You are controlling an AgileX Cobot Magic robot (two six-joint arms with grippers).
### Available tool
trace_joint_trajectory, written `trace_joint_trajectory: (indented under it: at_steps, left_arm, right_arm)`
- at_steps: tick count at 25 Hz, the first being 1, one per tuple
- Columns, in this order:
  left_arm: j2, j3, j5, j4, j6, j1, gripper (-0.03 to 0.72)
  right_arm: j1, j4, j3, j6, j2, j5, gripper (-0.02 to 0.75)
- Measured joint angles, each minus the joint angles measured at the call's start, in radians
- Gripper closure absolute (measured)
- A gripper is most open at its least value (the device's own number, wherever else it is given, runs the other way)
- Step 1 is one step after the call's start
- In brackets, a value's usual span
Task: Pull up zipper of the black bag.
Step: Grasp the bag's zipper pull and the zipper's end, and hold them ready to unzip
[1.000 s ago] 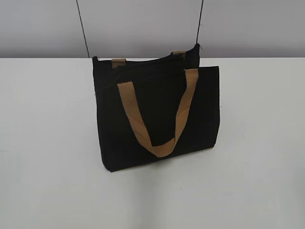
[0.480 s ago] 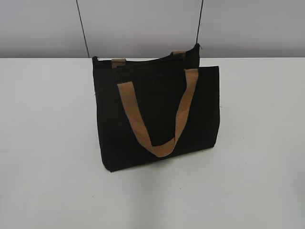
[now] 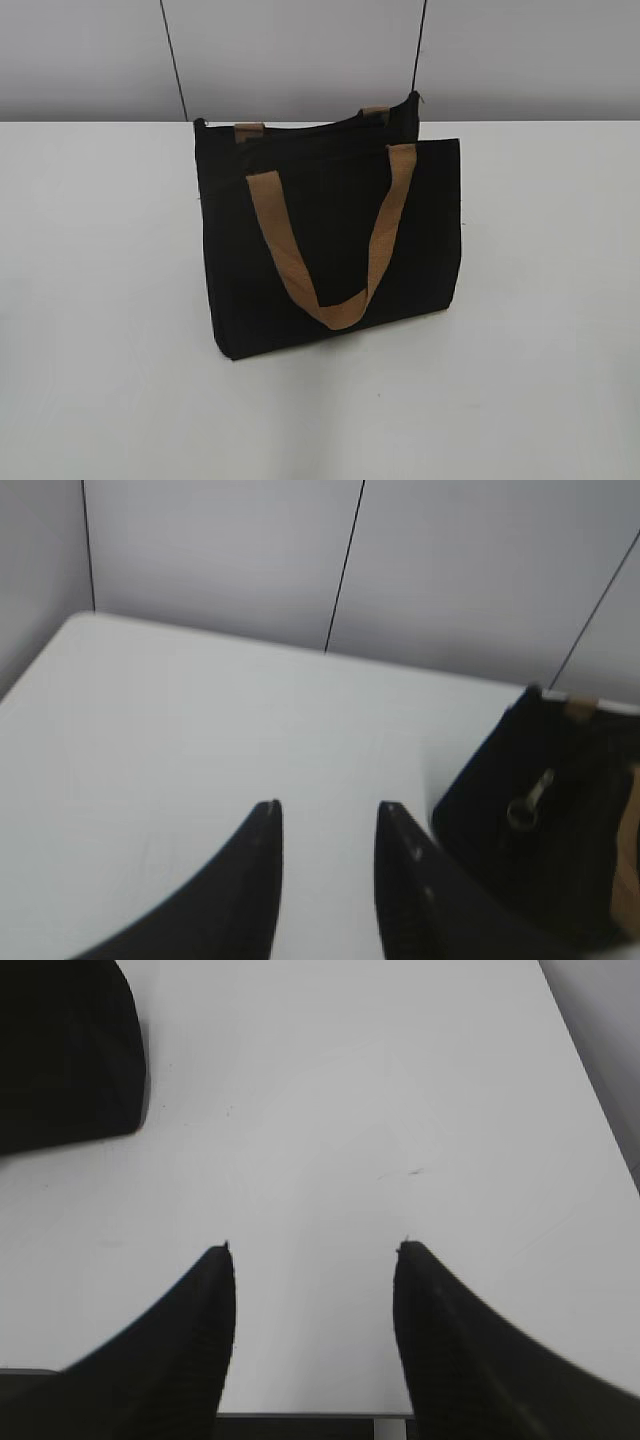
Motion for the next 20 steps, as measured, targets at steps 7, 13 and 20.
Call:
trace_joint_trajectory:
  at_steps: [7, 13, 20]
  left_arm:
    - [0.141, -0.009, -0.378, 0.0, 0.001, -0.002, 0.446]
    - [0.293, 0.003, -0.521, 0.009, 0.001, -0.093, 0.446]
    - [0.461, 0.154, -0.773, 0.027, 0.001, -0.213, 0.446]
  right_arm:
    - [0.0, 0.0, 0.0, 0.0, 0.0, 0.0, 0.338]
    - [0.0, 0.0, 0.0, 0.0, 0.0, 0.0, 0.338]
    - [0.0, 0.0, 0.0, 0.0, 0.0, 0.0, 0.338]
